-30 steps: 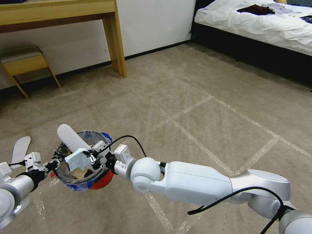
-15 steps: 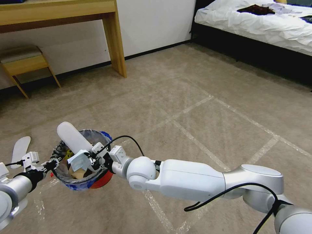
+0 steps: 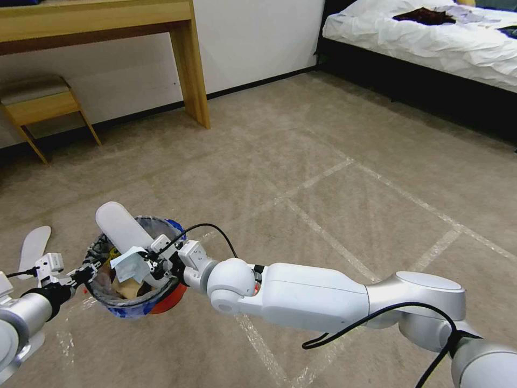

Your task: Pick up the trash bin and place the garbage on the floor into it.

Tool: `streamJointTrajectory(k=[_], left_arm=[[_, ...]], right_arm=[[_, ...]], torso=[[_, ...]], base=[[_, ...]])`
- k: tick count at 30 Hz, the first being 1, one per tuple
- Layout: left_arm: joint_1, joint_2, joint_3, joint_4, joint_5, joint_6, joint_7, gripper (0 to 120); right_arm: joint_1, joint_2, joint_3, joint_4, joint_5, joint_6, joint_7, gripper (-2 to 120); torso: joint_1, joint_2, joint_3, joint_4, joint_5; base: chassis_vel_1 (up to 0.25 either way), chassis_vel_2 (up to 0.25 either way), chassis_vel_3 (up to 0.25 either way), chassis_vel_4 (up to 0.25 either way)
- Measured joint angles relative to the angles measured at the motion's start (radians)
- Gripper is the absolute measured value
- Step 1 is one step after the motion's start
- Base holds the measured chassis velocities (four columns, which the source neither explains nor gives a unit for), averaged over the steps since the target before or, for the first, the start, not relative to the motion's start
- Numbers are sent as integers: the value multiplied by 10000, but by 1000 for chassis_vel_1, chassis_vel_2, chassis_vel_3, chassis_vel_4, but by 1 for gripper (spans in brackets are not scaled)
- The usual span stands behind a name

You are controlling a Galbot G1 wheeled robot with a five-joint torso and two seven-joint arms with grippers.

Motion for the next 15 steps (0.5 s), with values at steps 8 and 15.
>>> streamJointTrajectory(k=[8, 15], left_arm=[[-2, -47, 0, 99, 78, 0, 26, 0], [-6, -44, -8, 104, 82, 0, 27, 0]], right_arm=[[59, -69, 24, 164, 19, -41, 70, 50], [145, -180, 49, 337, 59, -92, 77, 76]], torso=[[0, 0, 0, 0, 0], [0, 0, 0, 0, 0]], base=[[0, 0, 0, 0], [0, 0, 0, 0]])
